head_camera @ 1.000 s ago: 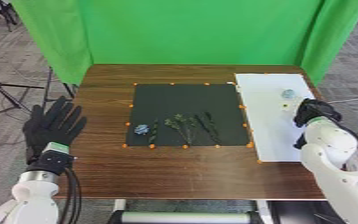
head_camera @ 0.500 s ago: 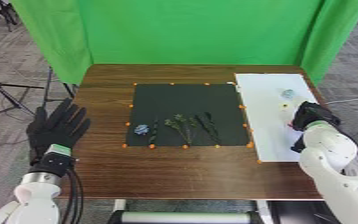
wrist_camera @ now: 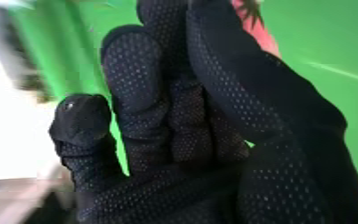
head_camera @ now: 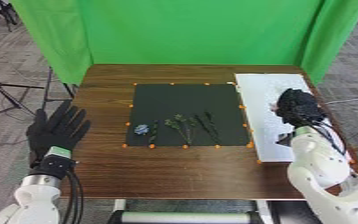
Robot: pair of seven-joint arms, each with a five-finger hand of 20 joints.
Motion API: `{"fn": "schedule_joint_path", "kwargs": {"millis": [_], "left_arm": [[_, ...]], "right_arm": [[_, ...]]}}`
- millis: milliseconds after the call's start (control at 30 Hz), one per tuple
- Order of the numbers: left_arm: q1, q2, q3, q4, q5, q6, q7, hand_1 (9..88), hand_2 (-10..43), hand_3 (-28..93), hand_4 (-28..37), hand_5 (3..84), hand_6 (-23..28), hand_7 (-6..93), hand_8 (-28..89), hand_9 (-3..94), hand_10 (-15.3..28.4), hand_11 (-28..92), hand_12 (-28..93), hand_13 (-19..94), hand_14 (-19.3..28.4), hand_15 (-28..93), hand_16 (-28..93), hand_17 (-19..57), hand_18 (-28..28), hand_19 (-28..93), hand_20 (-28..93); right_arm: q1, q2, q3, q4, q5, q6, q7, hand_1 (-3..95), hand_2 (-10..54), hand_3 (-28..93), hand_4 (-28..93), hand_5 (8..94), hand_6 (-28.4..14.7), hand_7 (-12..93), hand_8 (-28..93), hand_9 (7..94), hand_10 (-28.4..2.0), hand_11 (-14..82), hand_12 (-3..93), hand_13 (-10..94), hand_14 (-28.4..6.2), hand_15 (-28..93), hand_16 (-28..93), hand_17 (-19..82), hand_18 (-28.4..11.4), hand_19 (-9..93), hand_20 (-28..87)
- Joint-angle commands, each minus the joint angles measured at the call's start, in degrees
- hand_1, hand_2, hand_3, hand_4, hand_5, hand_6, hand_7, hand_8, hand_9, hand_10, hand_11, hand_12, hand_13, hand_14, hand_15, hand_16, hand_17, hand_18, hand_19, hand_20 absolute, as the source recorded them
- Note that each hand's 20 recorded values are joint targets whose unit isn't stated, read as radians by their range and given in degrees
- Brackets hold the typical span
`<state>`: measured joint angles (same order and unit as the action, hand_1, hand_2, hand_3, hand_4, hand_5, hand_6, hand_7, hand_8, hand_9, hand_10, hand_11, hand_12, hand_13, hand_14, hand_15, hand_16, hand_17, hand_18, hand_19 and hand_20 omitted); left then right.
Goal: Arrange flowers
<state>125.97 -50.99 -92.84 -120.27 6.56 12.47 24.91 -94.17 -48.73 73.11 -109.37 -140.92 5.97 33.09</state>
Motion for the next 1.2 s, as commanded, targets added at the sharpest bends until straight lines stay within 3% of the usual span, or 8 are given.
{"fn": "schedule_joint_path", "kwargs": {"millis": [33, 233, 367, 500, 600, 767, 1000, 1200], "left_arm": [[0.76, -1.12, -0.1, -0.13, 0.6, -0.34, -1.11, 26.3, 9.3, 70, -28.3, 32.9, 6.9, 17.3, -11, 26.4, 13.4, 21, 11, 19, 13.4, 33, -8, -6.5, 12.2, 31, 9], [-1.13, -0.64, 1.58, 0.51, 0.43, -0.47, -1.41, 26.3, 9.2, 70, -28.3, 32.9, 6.9, 17.0, -10, 25.7, 13.5, 21, 11, 18, 13.3, 33, -8, -6.5, 12.2, 31, 9], [-2.83, -0.1, 3.1, 1.22, 0.43, -1.11, -1.52, 26.3, 9.2, 70, -28.3, 32.9, 6.9, 16.8, -10, 25.5, 13.5, 21, 11, 18, 13.2, 33, -8, -6.5, 12.2, 30, 9], [-3.62, 0.31, 4.1, 1.31, 0.68, -0.9, -1.22, 26.2, 9.3, 70, -28.3, 33.0, 6.9, 16.7, -10, 25.6, 13.4, 21, 11, 18, 13.2, 33, -7, -6.5, 12.2, 30, 9], [-5.22, 0.88, 5.76, 1.84, 0.37, -1.17, -0.83, 26.2, 9.3, 70, -28.3, 33.0, 6.9, 16.7, -10, 25.6, 13.4, 21, 11, 18, 13.0, 33, -7, -6.4, 12.1, 30, 9], [-7.31, 1.5, 7.7, 2.4, 0.58, -1.46, -1.29, 26.0, 9.3, 70, -28.3, 33.0, 6.9, 16.7, -10, 25.6, 13.4, 21, 11, 18, 12.7, 32, -7, -6.4, 12.1, 30, 9], [-7.47, 2.56, 8.14, 2.26, 0.24, -1.97, -0.56, 26.0, 9.4, 70, -28.3, 33.0, 6.8, 16.7, -10, 25.6, 13.4, 21, 11, 18, 12.7, 32, -7, -6.4, 12.1, 30, 9], [-6.85, 2.04, 7.82, 2.15, 0.42, -1.78, -0.99, 25.8, 9.4, 70, -28.3, 33.0, 6.8, 16.8, -10, 25.8, 13.5, 21, 11, 18, 12.7, 32, -7, -6.4, 12.1, 30, 9]], "right_arm": [[13.53, -5.8, -13.53, -0.14, 1.83, -0.89, -9.34, 60.2, -9.5, 70, -28, 77.4, 0.7, 27, 3, 85.9, -7.6, 6.8, 37.0, 71, -5.7, 49, 47, 39, -20.2, 91, 42], [23.58, -12.2, -24.86, 4.4, 7.43, -2.37, -14.18, 59.9, -9.5, 70, -28, 76.9, 0.8, 28, 3, 85.6, -7.5, 6.7, 36.7, 71, -5.9, 49, 47, 39, -20.3, 90, 42], [28.0, -15.78, -28.08, 6.26, 10.53, -4.1, -13.46, 59.9, -9.5, 70, -28, 76.7, 0.8, 28, 3, 85.4, -7.6, 6.6, 36.6, 71, -5.8, 50, 47, 39, -20.4, 90, 43], [32.52, -19.57, -31.98, 12.46, 9.45, -5.77, -14.97, 59.7, -9.5, 70, -28, 76.4, 0.8, 28, 3, 85.0, -7.6, 6.6, 36.6, 70, -6.0, 50, 47, 39, -20.4, 90, 43], [36.94, -21.28, -37.25, 17.41, 8.86, -5.13, -13.92, 59.8, -9.5, 70, -28, 76.4, 0.8, 28, 3, 84.8, -7.6, 6.6, 36.4, 70, -6.1, 50, 47, 39, -20.4, 90, 43], [39.9, -24.41, -41.34, 23.74, 4.67, -4.13, -12.63, 59.7, -9.5, 71, -28, 76.2, 0.8, 28, 2, 84.7, -7.6, 6.7, 36.3, 70, -6.1, 50, 46, 39, -20.4, 90, 43], [41.39, -25.72, -44.13, 29.17, -1.36, -3.47, -12.24, 59.5, -9.5, 71, -28, 76.2, 0.6, 29, 2, 84.7, -7.7, 6.8, 36.1, 70, -6.3, 50, 46, 39, -20.8, 90, 43], [41.2, -27.65, -44.48, 32.0, -2.17, -5.61, -11.47, 59.2, -9.5, 71, -28, 76.0, 0.5, 28, 2, 83.9, -7.8, 6.7, 36.1, 70, -6.4, 50, 46, 39, -21.1, 90, 42]]}}
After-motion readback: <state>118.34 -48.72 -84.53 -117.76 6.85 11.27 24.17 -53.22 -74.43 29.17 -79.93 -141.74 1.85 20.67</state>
